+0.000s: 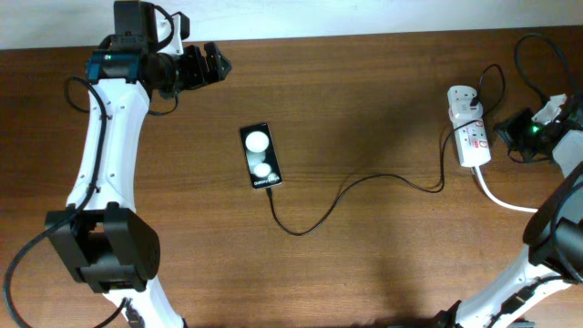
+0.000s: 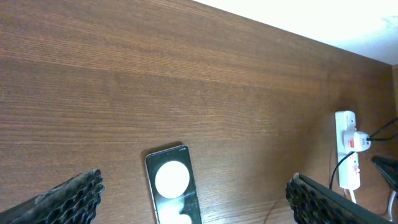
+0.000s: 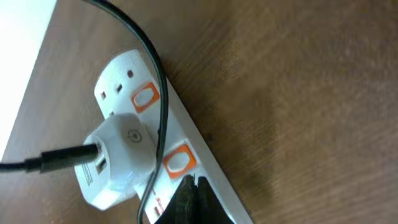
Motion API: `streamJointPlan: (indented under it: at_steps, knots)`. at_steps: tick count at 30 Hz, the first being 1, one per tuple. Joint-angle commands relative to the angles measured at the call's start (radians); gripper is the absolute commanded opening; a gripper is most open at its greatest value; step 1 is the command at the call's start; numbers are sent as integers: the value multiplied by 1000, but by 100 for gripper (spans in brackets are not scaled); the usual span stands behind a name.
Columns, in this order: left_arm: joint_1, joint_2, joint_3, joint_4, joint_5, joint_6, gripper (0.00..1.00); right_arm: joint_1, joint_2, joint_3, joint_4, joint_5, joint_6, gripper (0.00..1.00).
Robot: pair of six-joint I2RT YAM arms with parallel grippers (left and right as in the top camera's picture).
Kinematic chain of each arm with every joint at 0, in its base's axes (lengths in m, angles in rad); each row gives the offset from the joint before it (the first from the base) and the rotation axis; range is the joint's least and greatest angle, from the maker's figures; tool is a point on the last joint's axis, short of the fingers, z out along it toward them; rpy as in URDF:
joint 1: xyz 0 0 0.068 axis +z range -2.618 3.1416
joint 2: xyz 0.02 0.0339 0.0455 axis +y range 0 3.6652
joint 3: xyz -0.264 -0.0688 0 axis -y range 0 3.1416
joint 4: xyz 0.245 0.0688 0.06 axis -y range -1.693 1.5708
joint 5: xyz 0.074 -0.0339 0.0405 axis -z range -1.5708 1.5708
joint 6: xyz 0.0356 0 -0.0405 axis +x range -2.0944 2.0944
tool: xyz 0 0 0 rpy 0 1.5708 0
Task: Plug charger to phone and switch on socket
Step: 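Move the right gripper to the white power strip switch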
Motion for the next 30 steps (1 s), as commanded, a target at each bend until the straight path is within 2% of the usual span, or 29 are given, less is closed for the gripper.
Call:
streamJointPlan:
  at_steps: [1,14,24,30]
  knots:
    - [4,-9,8,2,-4,13,99,34,24,10,37,-13,1,4]
    - [4,-9,8,2,-4,13,99,89,87,9,126,18,45,4]
    - [4,-9,8,2,-4,13,99,103,92,3,84,18,45,4]
    - [4,-9,8,2,-4,13,99,151,160,2,56,18,45,4]
